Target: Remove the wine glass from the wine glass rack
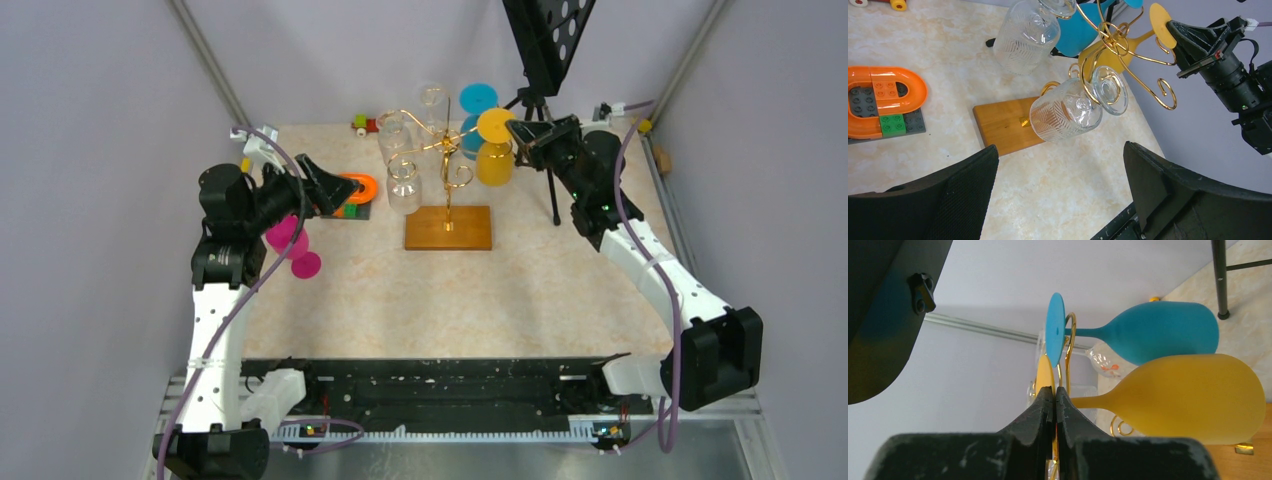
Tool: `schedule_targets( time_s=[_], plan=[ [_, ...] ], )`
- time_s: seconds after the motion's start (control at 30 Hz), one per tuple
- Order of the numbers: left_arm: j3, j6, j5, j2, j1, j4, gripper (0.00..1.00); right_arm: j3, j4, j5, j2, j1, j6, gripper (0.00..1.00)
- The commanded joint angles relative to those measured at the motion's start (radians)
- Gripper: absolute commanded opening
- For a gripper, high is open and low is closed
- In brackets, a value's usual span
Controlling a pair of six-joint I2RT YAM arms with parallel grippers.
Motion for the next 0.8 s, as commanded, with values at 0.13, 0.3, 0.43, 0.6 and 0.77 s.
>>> schedule_targets(
  time_s=[0.13, 0.3, 0.43, 0.6, 0.77],
  plan=[
    [0.026, 0.019, 0.015, -0.024, 0.005, 0.013, 0.98, 0.035, 0.01, 0.131, -0.058, 0.01, -0.034, 0.0],
    [0.028, 0.008, 0.033, -0.024, 0.005, 0.019, 0.98, 0.005, -0.041, 0.195, -0.152, 0.01, -0.027, 0.0],
    [0.014, -0.007, 0.145, -0.027, 0.002, 0.069, 0.98, -0.001, -0.166, 0.247, -0.235, 0.011, -0.011, 0.0],
    [-0.008, -0.031, 0.229, -0.035, -0.022, 0.149, 0.98, -0.07, -0.285, 0.268, -0.37, 0.008, 0.019, 0.0],
    [-0.029, -0.104, 0.232, -0.019, -0.108, 0.231, 0.98, -0.111, -0.403, 0.235, -0.492, 0.009, 0.043, 0.0]
  ],
)
